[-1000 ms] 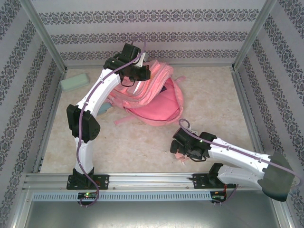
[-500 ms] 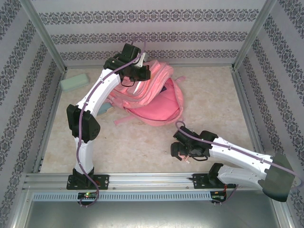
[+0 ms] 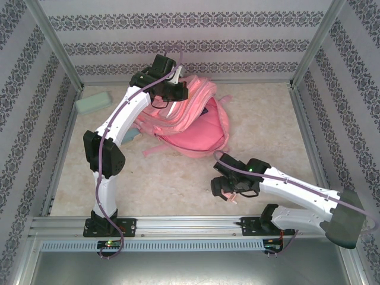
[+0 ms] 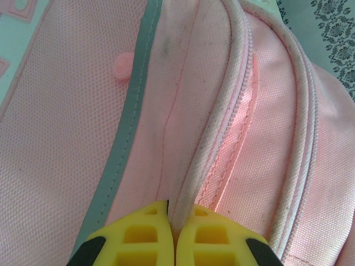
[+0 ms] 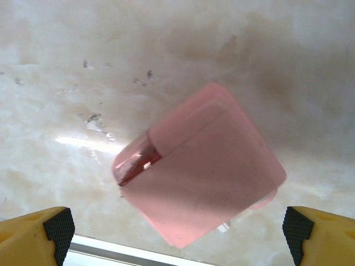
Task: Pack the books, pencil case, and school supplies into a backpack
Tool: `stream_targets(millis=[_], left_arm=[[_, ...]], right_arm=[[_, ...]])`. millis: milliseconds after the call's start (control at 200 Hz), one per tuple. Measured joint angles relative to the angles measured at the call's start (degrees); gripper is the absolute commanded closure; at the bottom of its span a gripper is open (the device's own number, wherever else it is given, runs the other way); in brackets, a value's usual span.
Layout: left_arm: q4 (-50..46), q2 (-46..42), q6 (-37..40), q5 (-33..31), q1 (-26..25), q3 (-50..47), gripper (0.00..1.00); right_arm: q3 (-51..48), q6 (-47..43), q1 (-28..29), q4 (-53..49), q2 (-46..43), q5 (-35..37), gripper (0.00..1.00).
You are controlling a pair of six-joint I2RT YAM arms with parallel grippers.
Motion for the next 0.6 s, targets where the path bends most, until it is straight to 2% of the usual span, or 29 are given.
stream_targets(millis=[285, 600], left_arm=[[0.0, 0.0, 0.0, 0.0, 0.0, -0.1, 1.00], [0.4, -0.4, 0.0, 0.0, 0.0, -1.2, 1.00]], right_arm=[[0.9, -2.7, 3.7, -1.6, 7.1, -1.4, 0.02], [0.0, 1.2, 8.4, -0.3, 7.4, -4.9, 0.02]])
